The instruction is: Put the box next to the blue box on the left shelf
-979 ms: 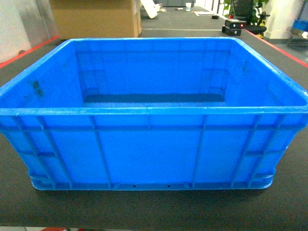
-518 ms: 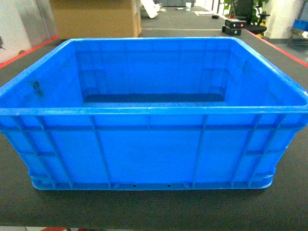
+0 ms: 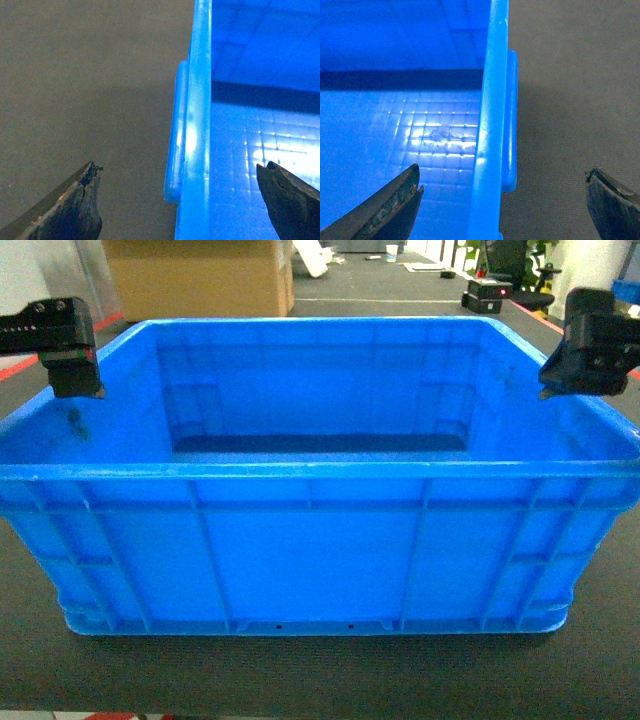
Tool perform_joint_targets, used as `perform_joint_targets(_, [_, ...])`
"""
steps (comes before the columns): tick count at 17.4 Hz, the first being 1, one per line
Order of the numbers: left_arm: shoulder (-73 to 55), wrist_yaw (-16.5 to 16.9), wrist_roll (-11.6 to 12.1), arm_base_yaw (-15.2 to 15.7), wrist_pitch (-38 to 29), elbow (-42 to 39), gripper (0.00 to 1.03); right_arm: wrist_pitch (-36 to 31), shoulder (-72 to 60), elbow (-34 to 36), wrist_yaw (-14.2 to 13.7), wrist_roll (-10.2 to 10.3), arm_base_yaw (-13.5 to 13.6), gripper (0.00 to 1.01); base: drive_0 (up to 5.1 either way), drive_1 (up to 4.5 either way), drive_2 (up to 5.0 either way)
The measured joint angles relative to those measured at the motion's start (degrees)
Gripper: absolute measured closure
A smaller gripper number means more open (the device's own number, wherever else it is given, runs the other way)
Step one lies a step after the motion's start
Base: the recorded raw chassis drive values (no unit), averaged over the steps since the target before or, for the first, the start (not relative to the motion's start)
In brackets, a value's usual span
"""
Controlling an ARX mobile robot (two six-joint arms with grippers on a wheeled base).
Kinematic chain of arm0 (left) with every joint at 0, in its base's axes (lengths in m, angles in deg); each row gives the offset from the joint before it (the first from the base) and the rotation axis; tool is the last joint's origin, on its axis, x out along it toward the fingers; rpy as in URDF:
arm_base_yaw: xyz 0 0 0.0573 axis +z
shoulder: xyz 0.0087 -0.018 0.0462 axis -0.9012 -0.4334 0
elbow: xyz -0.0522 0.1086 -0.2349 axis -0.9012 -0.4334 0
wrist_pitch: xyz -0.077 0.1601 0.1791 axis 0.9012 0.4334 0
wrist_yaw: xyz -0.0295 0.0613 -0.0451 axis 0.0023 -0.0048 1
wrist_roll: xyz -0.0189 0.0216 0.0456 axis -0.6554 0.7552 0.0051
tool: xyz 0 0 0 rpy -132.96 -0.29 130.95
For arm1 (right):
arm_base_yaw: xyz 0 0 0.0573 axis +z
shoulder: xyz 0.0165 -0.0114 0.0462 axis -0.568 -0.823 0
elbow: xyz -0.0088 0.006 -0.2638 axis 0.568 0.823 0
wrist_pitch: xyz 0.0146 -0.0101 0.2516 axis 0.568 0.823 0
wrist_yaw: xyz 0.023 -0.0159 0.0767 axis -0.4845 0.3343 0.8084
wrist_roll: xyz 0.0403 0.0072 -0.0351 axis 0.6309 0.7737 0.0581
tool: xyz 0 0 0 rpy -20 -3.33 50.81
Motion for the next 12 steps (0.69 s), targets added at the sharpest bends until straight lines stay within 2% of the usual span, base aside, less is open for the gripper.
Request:
perform_joint_targets(6, [-3.6,1.3,1.5,-0.4,5.6,2.8,0.05,3.0,-6.2,-4.2,0.7,1.0,1.6,0.03,0.0,0.00,0.0])
perform_joint_targets(7, [-4.2,1.3,1.6,-0.4,6.3,3.2,0.05,3.1,-6.9,-4.4,0.6,1.0,1.6,0.07,0.0,0.00,0.0])
perform_joint_targets(8, [-4.7,1.2,1.8,-0.3,6.3,3.2,0.05,3.4,-7.4,-4.4,0.5,1.0,1.9,0.18,0.0,0.00,0.0])
perform_joint_targets(12, [-5.2,1.3,1.9,-0.2,6.7,3.2,0.44,3.2,-7.9,-4.9,-0.4,1.1,2.0,0.56,0.0,0.00,0.0])
